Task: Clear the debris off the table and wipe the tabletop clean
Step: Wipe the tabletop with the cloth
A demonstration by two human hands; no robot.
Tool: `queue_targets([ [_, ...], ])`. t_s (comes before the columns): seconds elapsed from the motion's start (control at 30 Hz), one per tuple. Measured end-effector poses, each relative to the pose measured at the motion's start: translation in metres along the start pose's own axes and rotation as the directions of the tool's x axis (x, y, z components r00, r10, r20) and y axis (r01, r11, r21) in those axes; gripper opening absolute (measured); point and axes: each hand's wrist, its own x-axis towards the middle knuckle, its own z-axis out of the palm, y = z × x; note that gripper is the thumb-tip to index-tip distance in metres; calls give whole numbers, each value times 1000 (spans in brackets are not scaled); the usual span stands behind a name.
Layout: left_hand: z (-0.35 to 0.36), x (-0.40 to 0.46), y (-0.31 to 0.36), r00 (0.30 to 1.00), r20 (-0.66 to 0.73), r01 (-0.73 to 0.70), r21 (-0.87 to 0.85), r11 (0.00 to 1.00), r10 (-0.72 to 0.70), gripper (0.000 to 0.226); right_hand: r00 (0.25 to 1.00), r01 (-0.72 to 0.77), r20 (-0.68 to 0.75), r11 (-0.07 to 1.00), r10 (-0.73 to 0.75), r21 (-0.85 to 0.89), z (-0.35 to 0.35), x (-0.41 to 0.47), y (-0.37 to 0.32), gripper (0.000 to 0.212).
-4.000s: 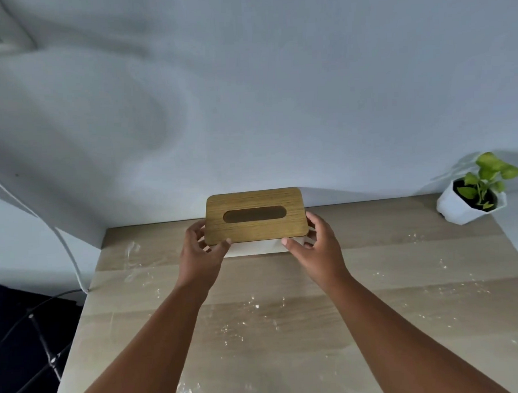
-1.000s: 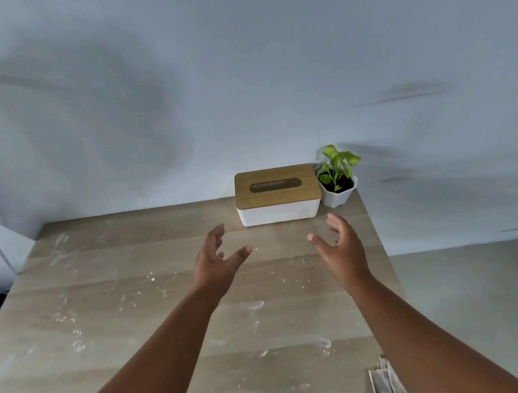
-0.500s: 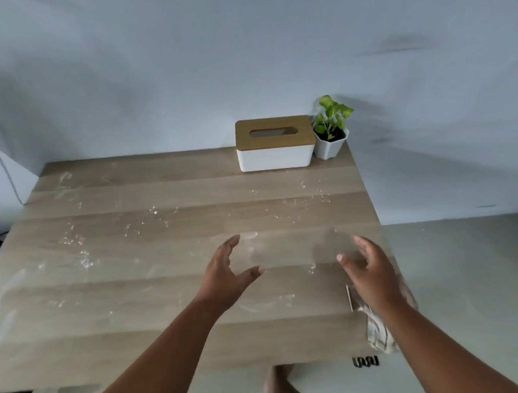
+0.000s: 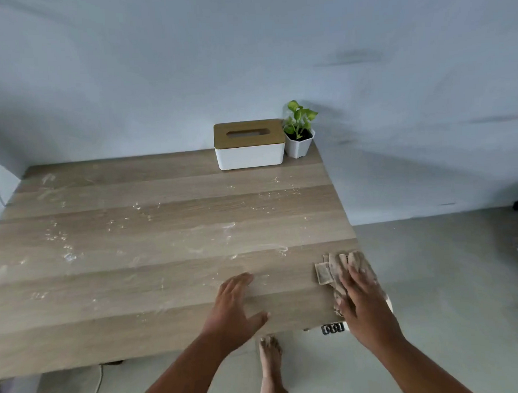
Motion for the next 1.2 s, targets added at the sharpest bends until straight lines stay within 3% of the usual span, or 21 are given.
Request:
queue_targets([
  [0.13,14,-5,2,994,99,-69,160,985,54,93,991,-61,117,997,66,-42,3,-15,7,61],
  [0.27,20,-1,7,997,77,-35,261,965,15,87,985,-47,163,994,63,-100,-6,-8,6,60],
  [0.5,27,18,13,1000,-11,-12,281,959,16,79,998,47,-35,986,-53,-160,-15,9,6,54],
  [0.8,46,24,9,987,-151,-5,323,946,57,68,1000,9,-28,982,-14,-187,-1,27,12,65],
  [0.93,51,28,9,978,-201,11,326,945,57,66,997,56,-40,971,-67,-234,16,34,20,64],
  [1.2,55,34,19,974,-227,85,350,933,-4,81,991,126,5,950,-130,-286,24,68,22,73],
])
